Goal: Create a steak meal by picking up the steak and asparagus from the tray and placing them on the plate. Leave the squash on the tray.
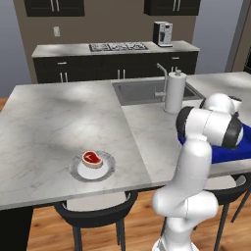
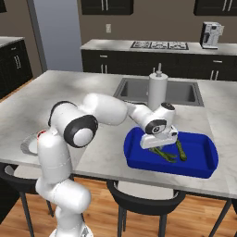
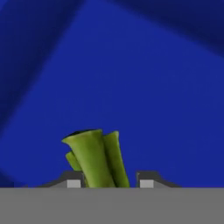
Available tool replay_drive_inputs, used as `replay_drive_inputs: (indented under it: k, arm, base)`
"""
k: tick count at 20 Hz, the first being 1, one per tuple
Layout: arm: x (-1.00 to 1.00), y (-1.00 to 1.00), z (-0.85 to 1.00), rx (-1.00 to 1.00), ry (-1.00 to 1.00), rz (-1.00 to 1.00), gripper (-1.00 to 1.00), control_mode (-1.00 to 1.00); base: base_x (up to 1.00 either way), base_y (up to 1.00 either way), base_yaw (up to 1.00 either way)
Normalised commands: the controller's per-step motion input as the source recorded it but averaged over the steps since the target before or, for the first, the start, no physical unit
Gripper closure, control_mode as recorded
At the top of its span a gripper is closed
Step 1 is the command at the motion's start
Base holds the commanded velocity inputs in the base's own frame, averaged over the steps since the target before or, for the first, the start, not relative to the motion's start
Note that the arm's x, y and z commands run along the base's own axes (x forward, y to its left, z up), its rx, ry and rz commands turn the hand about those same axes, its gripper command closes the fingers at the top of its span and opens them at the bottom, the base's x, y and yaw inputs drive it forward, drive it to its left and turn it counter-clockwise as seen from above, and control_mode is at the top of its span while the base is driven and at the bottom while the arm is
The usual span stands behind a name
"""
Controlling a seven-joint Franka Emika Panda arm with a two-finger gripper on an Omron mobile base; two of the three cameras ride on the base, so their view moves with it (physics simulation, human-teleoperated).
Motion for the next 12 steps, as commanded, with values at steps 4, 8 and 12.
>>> replay_drive_inputs:
  k: [4, 8, 12]
  arm:
    - [-0.25, 0.51, 0.77, 0.0, -0.15, 0.17, 1.0, -1.0]
    - [-0.34, 0.83, 0.47, -0.02, -0.21, 0.2, 1.0, -1.0]
    - [-0.41, 0.94, 0.52, -0.03, -0.13, 0.26, 1.0, -1.0]
  base:
    - [0.0, 0.0, 0.0]
    - [0.0, 0.0, 0.0]
    - [0.0, 0.0, 0.0]
